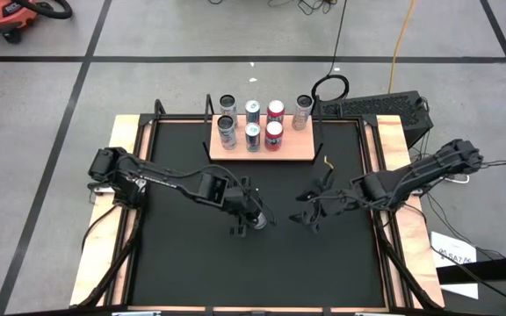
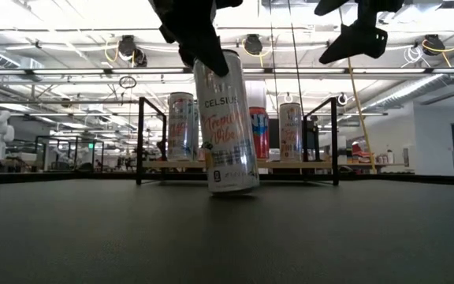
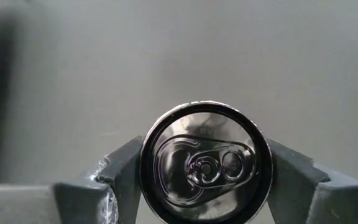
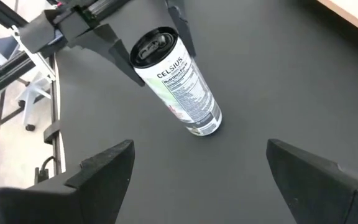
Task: Place canned beverage on shelf
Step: Put the white-yellow soda can on the shelf aligned with the other white-yellow soda can
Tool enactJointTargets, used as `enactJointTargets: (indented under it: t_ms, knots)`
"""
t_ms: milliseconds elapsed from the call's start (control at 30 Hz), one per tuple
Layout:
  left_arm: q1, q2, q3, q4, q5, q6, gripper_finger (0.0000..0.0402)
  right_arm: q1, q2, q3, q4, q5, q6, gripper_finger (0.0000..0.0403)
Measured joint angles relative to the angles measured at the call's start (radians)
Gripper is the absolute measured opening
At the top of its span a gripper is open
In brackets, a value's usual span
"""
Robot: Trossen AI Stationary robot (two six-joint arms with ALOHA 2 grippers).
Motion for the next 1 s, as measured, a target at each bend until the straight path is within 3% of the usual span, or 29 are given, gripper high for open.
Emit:
enactJointTargets:
  t_ms: [333,433,633,833,1000]
  knots:
    - [0.002,0.010,0.001,0.060,0.003,-0.026,0.0352,-0.001,0.004,0.000,0.007,0.023,-0.014,0.0354]
    - [0.006,0.005,0.042,-0.006,0.001,-0.078,0.0373,0.000,0.008,0.000,0.023,0.023,-0.039,0.0354]
    - [0.008,-0.024,0.154,-0.266,-0.066,-0.148,0.0379,-0.002,0.079,0.008,0.190,0.023,-0.245,0.0354]
    - [0.025,-0.125,0.160,-0.239,-0.151,-0.107,0.0379,-0.017,0.221,0.098,0.195,0.021,-0.450,0.0354]
    - [0.045,-0.214,0.160,-0.239,-0.247,-0.175,0.0379,-0.043,0.306,0.177,0.198,0.016,-0.562,0.0354]
